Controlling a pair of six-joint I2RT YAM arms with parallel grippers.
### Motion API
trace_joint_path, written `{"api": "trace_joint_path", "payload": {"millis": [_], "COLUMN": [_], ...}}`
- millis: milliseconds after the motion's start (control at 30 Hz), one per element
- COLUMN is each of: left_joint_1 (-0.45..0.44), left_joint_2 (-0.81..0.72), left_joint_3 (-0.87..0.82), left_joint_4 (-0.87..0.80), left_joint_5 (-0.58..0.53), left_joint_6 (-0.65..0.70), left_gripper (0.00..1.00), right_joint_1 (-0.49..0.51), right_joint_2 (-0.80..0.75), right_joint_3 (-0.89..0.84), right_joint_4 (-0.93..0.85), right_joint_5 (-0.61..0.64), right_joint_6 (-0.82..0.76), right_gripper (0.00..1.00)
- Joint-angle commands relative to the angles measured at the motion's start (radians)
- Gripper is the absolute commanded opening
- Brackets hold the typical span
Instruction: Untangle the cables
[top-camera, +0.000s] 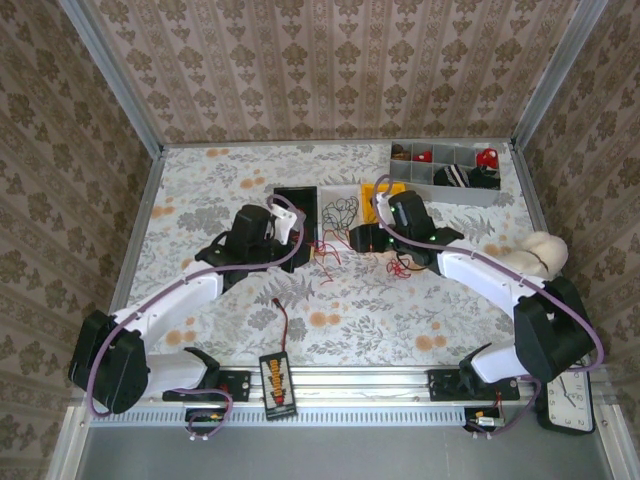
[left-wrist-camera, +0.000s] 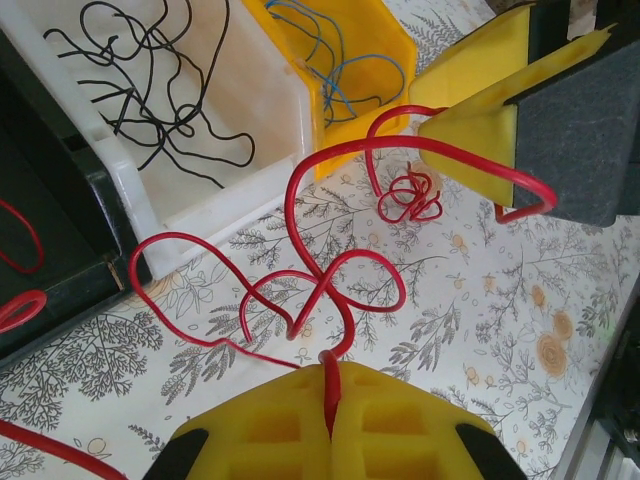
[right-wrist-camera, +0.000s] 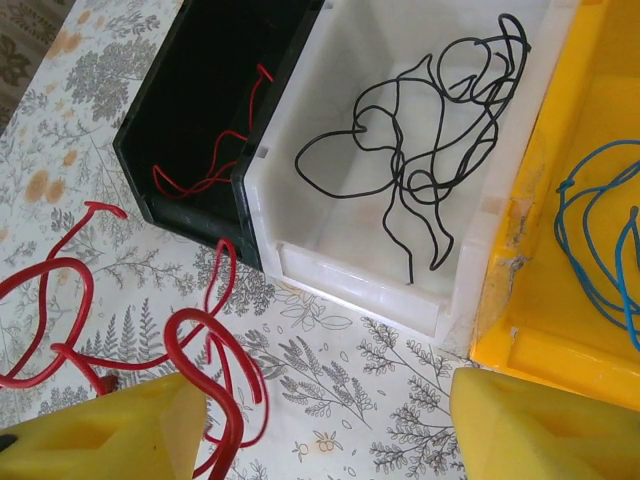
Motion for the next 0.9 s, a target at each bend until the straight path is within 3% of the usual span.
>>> {"api": "trace_joint_path", "payload": {"millis": [0,233,367,700,867], "left_joint_1": [0.003,0.001,0.001,-0.014,-0.022], "left_joint_2": [0.008,0.05,0.078,0.108,0.109], "left_joint_3": [0.012,0.014,0.032,0.067,0.075], "left_joint_4": [-0.006,0.018,0.026,0.028,0.023], "left_joint_5": [0.005,0.01,0.015,0.036,0.048], "left_joint_6": [0.011,0.002,0.009,0.002,-0.001], "left_gripper": [0.0,0.0,0.0,0.0,0.0], "right_joint_1": [-0.018,-0.102,-0.101,0.063,0.077], "right_joint_2": [-0.097,-0.293,-0.326,-0.114,-0.023], "right_joint_3": [-0.057,-0.188,-0.235,-0.128,-0.074], "right_joint_4": [0.005,0.035,0.024,0.055,0.095], "right_joint_5": [0.013,0.108,0.071,-0.176,-0.19], "right_joint_6": [0.008,0.057,0.057,-0.047,-0.061], "right_gripper": [0.67,0.69,0.68,0.64,0.62]}}
